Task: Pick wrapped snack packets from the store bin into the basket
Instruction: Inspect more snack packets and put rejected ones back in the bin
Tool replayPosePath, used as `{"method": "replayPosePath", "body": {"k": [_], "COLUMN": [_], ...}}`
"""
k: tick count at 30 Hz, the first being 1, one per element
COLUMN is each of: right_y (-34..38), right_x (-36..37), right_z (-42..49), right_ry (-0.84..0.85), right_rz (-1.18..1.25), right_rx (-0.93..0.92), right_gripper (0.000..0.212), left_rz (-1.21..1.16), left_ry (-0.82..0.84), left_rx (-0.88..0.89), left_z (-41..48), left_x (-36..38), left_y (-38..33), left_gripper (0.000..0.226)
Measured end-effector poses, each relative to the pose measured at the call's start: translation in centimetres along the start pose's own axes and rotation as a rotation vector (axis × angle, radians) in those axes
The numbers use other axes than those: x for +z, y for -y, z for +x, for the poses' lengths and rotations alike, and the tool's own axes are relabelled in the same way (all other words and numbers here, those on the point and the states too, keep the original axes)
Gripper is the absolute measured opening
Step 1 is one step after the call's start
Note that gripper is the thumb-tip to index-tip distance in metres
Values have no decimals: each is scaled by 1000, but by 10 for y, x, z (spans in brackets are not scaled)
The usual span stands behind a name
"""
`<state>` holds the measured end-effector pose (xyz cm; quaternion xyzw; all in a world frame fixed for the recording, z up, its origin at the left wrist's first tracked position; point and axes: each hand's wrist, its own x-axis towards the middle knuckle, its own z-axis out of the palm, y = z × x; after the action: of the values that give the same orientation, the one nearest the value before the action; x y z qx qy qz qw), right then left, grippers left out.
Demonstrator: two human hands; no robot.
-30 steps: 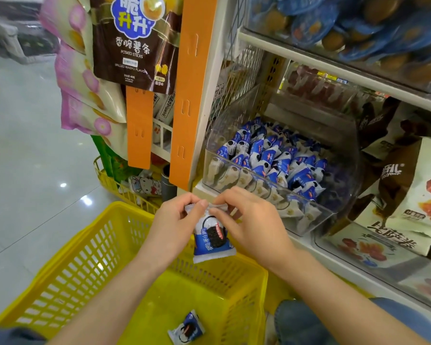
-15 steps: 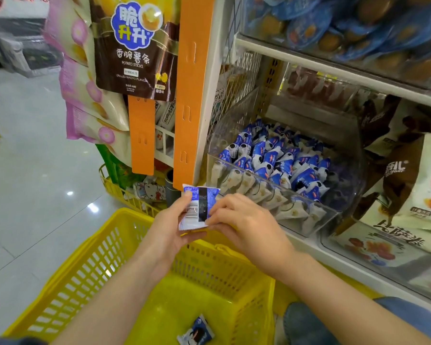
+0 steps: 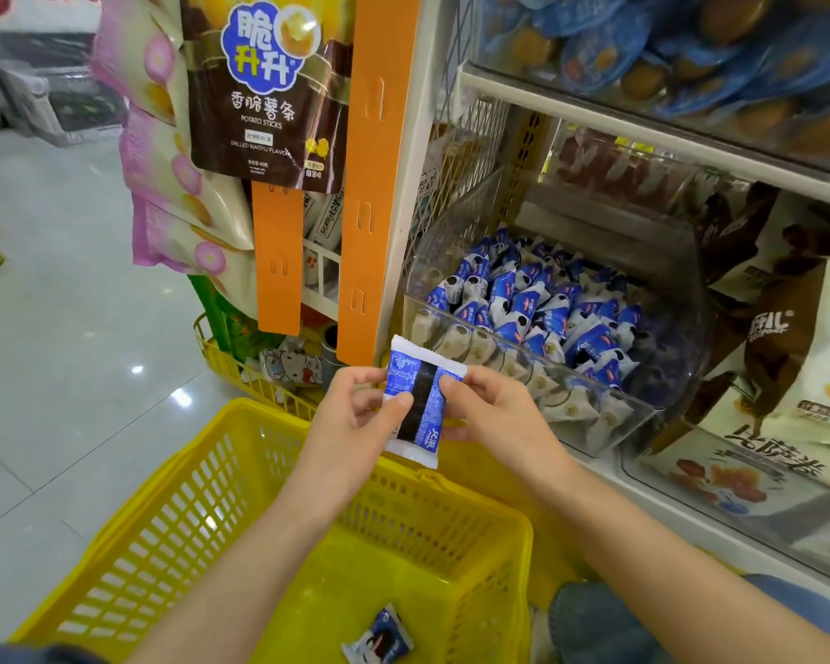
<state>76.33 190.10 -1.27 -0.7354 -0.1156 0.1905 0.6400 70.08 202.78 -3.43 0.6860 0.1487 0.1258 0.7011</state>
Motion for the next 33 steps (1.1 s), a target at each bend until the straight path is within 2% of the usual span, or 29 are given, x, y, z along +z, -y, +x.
{"method": "replayPosePath", "body": {"k": [5,8,10,12,15,17,22,27,33], "right_y": [-2,-2,-4,-7,-12,-14,-15,-18,-16], "right_x": [5,4,3,5,9,11,11,10,11], "right_z": [-1,0,-1,-3,-9,-12,-12,-11,-10], "right_ry": [51,7,-27,-37,-35,-18,-6,-19,-11], "right_rz": [-47,-139,-256,-342,-466,-506,-545,-758,-798], "right_rx": [1,-40,-71,-111,-210,-263,-318,-438,-470], "right_gripper": [13,11,9,10,20,20,18,24,9], "left_rz": [11,6,111,314,551,557,569,583,539], "left_ry": [-9,-22,-63,-103,-78,-55,-31,28,40], "left_rx": [2,3,72,194,311,292,275,284,249], "left_z": [1,3,2,-1,-5,-5,-2,-1,5], "left_x": [-1,-1,-2,-4,-4,-5,-8,-12,-14], "left_y": [6,9,10,12,17,18,16,17,17], "left_gripper": [13,15,31,40,22,15,16,9,28]}}
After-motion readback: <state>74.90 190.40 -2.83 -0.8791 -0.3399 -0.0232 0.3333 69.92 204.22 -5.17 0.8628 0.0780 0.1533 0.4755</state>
